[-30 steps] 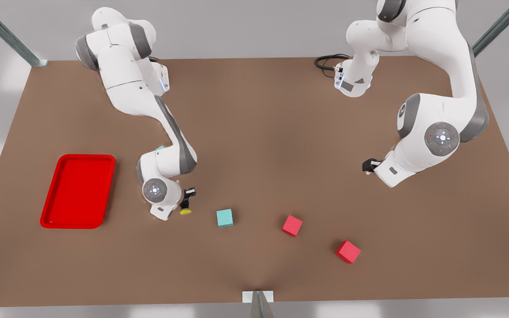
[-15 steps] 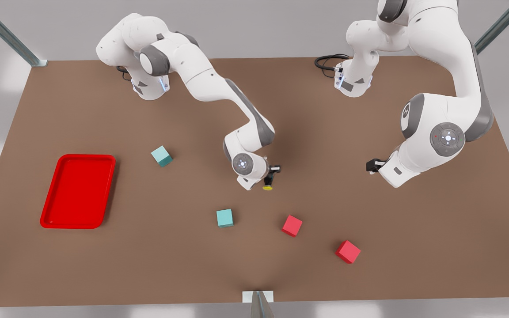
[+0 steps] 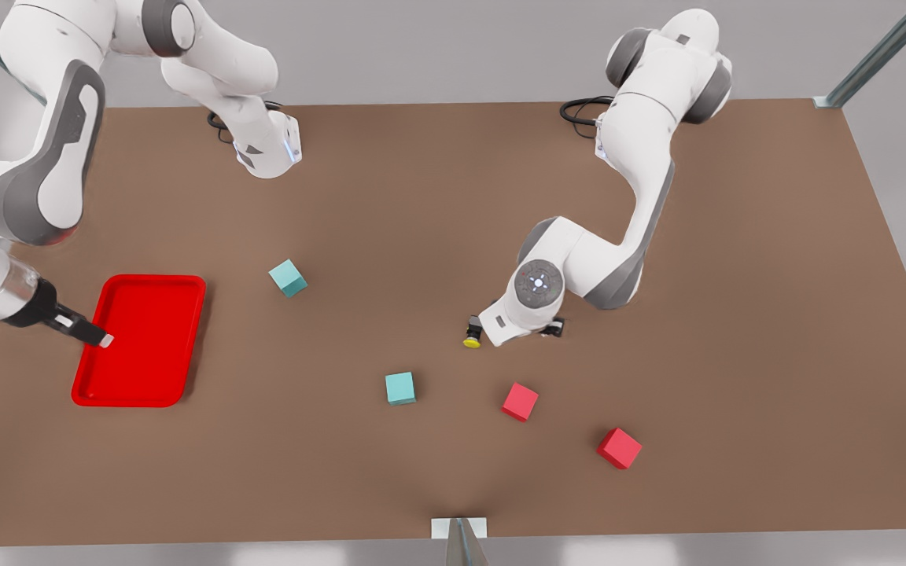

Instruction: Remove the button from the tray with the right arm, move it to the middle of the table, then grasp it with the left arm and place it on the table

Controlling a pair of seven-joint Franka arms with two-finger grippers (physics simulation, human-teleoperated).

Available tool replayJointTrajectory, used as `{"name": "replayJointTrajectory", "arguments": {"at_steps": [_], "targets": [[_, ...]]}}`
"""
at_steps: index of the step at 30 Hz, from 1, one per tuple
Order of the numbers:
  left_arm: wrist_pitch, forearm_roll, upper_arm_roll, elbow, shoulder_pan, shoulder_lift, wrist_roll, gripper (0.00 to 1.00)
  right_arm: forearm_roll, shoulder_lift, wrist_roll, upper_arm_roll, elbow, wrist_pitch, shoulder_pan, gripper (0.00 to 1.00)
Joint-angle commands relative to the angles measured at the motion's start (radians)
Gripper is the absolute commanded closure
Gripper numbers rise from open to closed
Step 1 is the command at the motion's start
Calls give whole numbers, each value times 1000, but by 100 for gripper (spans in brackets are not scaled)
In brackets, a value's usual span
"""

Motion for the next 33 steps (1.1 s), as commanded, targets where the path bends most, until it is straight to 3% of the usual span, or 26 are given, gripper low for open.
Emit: {"name": "replayJointTrajectory", "arguments": {"at_steps": [1, 6, 8, 13, 17, 33], "targets": [[117, 4, 0, -3, -42, 12, -585, 1, -99, -16, -403, 126, 19, -220, -62, 0], [171, -45, -22, -25, -71, 25, -395, 0, -96, 30, -366, 132, -31, -112, -62, 0], [273, -37, -22, -108, -76, 32, -364, 0, -96, 33, -367, 132, -31, -112, -65, 0], [370, 14, -22, -129, -97, 106, -338, 0, -120, 32, -269, 133, 2, -126, -7, 0], [442, 6, -23, -166, -90, 135, -248, 0, -194, 63, -243, 133, 4, 104, 76, 0], [513, 15, -22, -263, -81, 149, -200, 0, -183, 84, -168, 132, -10, 98, 93, 0]]}}
